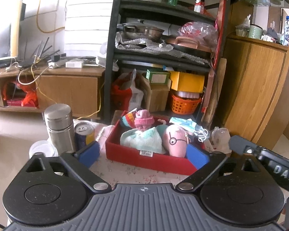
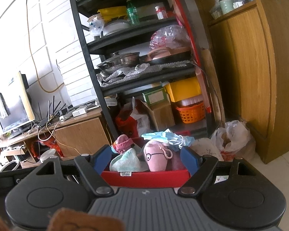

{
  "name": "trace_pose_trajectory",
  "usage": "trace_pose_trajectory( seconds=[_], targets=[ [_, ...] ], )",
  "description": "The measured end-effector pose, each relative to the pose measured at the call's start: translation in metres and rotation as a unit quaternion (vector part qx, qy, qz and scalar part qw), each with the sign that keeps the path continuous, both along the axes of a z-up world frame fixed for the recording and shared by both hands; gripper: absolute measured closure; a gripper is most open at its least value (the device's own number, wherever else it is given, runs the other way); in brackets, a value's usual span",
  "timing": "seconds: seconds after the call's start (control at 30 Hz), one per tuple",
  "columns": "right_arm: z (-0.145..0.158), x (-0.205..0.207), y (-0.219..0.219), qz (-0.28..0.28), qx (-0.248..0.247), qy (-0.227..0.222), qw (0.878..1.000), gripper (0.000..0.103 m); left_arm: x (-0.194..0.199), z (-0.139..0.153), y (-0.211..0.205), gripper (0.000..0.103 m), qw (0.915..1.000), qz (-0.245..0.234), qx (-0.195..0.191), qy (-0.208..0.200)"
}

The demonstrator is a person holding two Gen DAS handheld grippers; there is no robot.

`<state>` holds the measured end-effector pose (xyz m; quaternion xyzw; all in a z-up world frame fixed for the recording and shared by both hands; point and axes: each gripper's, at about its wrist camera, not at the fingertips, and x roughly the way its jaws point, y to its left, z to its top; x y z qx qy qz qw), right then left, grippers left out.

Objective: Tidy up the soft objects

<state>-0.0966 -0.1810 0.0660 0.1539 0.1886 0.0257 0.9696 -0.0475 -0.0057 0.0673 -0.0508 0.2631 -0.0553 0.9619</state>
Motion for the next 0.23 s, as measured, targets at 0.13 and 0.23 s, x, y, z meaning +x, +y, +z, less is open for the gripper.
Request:
trace_pose_trajectory(
  seconds=[0.13, 0.23],
  targets=[
    [0.0031, -0.0051, -0.0030, -0.002, 0.008, -0.016, 1.000, 0.048, -0.0022, -0.0001, 0.0017, 0.006, 0.9999, 0.001, 0.006, -0.011],
    [0.0075, -0.0107, -0.0092, -0.015, 0.014, -0.032, 0.999, 0.047, -0.0035, -0.0002, 0.0015, 0.006, 0.9992, 0.014, 0.029, -0.023]
  ],
)
